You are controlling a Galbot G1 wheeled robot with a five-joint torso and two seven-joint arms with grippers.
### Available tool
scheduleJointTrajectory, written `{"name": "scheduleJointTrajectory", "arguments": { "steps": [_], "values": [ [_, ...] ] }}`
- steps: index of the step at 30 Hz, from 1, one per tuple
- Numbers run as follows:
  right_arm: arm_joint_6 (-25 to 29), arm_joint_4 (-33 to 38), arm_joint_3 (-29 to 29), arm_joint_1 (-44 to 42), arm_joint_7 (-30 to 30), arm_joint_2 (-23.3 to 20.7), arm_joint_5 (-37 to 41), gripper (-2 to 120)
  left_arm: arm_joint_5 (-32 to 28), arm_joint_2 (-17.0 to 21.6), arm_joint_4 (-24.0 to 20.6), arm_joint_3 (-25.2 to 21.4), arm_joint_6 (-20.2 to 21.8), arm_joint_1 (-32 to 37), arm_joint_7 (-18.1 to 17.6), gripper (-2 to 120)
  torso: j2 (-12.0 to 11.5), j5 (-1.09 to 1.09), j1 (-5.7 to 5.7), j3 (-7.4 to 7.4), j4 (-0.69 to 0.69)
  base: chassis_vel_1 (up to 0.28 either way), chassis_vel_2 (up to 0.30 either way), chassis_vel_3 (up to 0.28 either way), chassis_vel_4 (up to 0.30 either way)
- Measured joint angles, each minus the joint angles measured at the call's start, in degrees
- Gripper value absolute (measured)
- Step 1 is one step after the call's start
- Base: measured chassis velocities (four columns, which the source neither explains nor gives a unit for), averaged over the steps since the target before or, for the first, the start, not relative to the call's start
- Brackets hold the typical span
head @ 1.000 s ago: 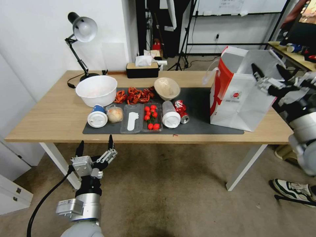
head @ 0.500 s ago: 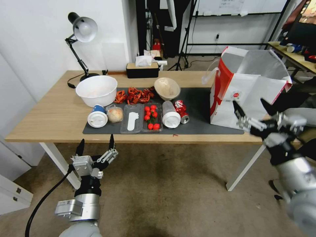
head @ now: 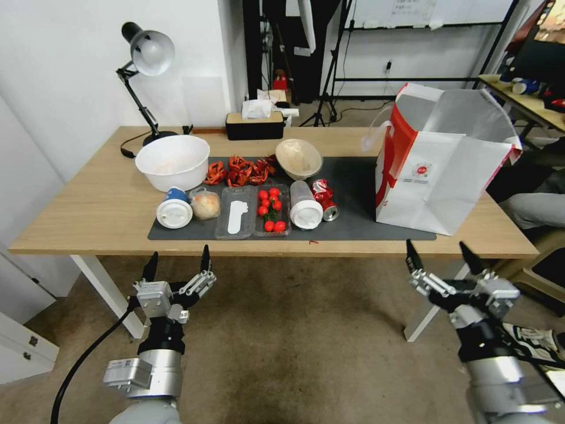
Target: Pick up the food delivery bag from the floor and place it on the table.
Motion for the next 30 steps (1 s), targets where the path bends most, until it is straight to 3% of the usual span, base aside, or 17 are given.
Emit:
{"name": "scheduleJointTrajectory", "arguments": {
  "steps": [30],
  "values": [
    [1.8,-6.6,-4.9,3.3,-1.4,3.2,-4.5,100,0.0,1.2,2.4,-0.7,0.4,-0.4,2.1,100,0.0,0.01,0.0,0.0,0.0,0.0,0.0,0.0,0.0]
  ]
}}
